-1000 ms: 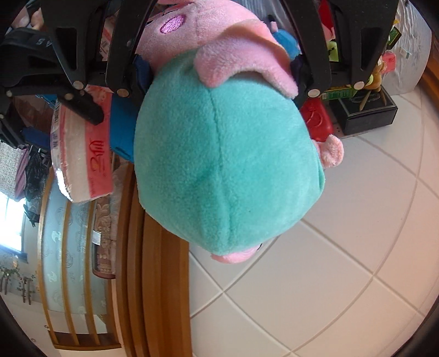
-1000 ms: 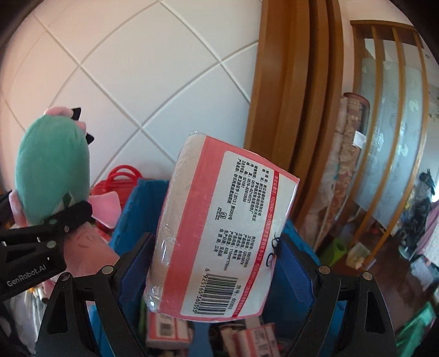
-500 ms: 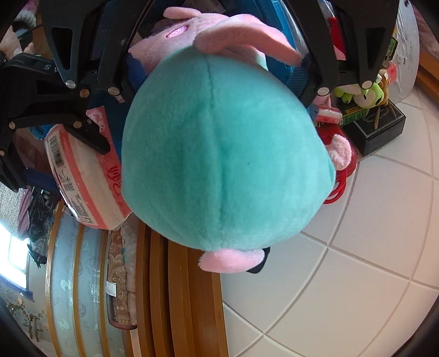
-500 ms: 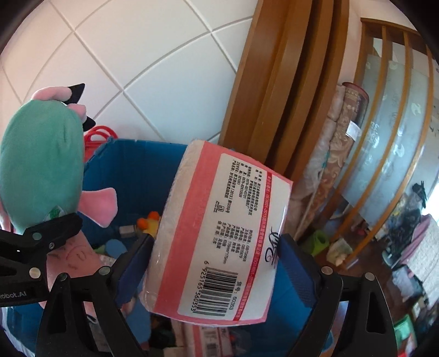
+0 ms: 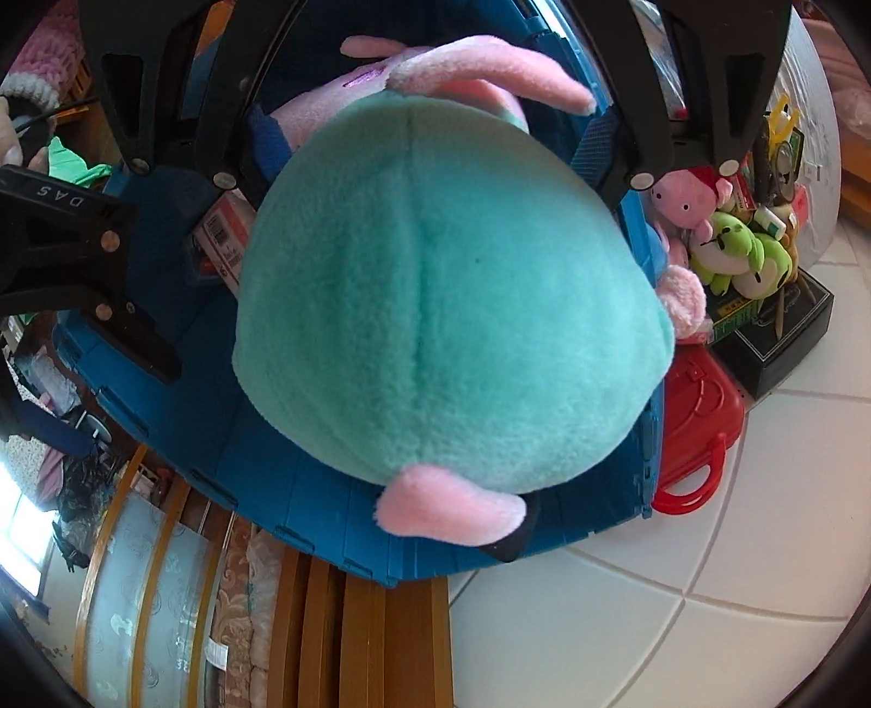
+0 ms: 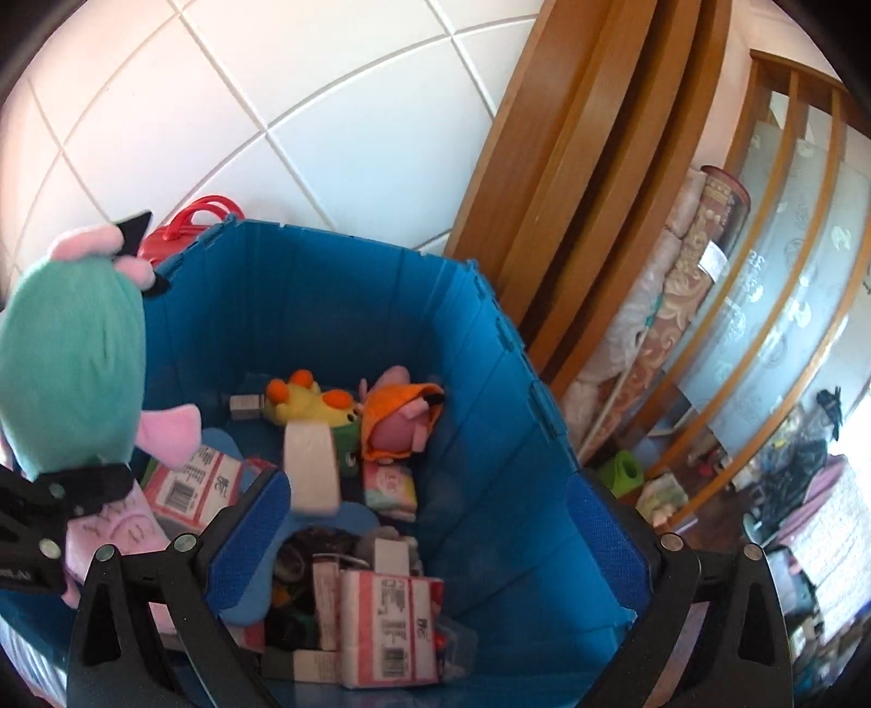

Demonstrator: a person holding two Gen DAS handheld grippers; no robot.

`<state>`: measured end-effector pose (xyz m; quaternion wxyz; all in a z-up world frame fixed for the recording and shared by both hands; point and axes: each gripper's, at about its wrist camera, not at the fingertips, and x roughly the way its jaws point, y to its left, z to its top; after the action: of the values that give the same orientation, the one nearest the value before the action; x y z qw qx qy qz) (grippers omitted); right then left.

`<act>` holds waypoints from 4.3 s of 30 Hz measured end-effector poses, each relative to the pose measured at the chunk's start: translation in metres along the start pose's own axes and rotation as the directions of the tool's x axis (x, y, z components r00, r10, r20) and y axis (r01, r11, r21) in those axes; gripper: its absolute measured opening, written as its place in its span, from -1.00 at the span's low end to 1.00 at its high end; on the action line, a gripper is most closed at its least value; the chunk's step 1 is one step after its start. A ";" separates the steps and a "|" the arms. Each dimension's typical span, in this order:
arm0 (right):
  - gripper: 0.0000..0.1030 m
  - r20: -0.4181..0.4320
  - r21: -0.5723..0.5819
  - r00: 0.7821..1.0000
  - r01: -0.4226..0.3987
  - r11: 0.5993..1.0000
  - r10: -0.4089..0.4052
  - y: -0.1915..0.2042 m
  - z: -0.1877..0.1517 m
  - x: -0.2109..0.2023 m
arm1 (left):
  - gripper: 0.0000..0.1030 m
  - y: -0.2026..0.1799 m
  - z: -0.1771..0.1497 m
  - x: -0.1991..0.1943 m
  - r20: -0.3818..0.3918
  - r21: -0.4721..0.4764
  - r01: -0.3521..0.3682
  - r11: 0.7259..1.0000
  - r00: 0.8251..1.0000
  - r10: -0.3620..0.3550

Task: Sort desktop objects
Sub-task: 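Open both grippers to drop the pig plush and tissue pack into the bin, then move both empty grippers back over the pile, then grasp the black wrapped stick with the left gripper while the right grasps the white bottle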

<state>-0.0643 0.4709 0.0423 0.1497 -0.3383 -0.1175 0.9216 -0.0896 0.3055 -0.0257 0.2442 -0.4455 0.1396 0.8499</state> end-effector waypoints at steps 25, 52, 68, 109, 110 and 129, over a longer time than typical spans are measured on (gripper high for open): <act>0.99 -0.049 0.019 0.999 0.007 1.000 -0.007 -0.004 -0.020 -0.001 | 0.98 -0.009 -0.004 -0.033 0.116 0.053 -0.077 0.996 0.991 0.070; 1.00 0.115 -0.058 0.951 -0.283 0.957 0.288 0.181 0.042 -0.093 | 0.98 0.204 -0.118 -0.118 0.276 -0.311 -0.198 0.930 0.917 0.288; 1.00 -0.106 -0.099 0.884 -0.465 0.880 0.455 0.373 0.040 -0.030 | 0.98 0.401 -0.250 -0.053 -0.021 -0.516 -0.361 0.777 0.912 0.410; 0.41 -0.372 -0.032 0.752 -0.596 0.802 0.544 0.523 0.059 0.170 | -0.35 0.517 -0.225 0.128 -0.159 -0.546 -0.315 0.776 0.949 0.273; 0.32 -0.356 -0.026 0.745 -0.611 0.791 0.564 0.526 0.064 0.166 | -0.35 0.518 -0.223 0.127 -0.150 -0.555 -0.307 0.773 0.951 0.270; -0.22 -0.319 -0.073 0.674 -0.719 0.691 0.667 0.660 0.105 0.214 | -0.38 0.573 -0.204 0.167 -0.115 -0.628 -0.210 0.749 0.977 0.177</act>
<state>-0.4182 -0.0770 -0.2154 -0.2315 -0.4914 -0.0470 0.8383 -0.3390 -0.2208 -0.2674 -0.0138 -0.5052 -0.1054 0.8564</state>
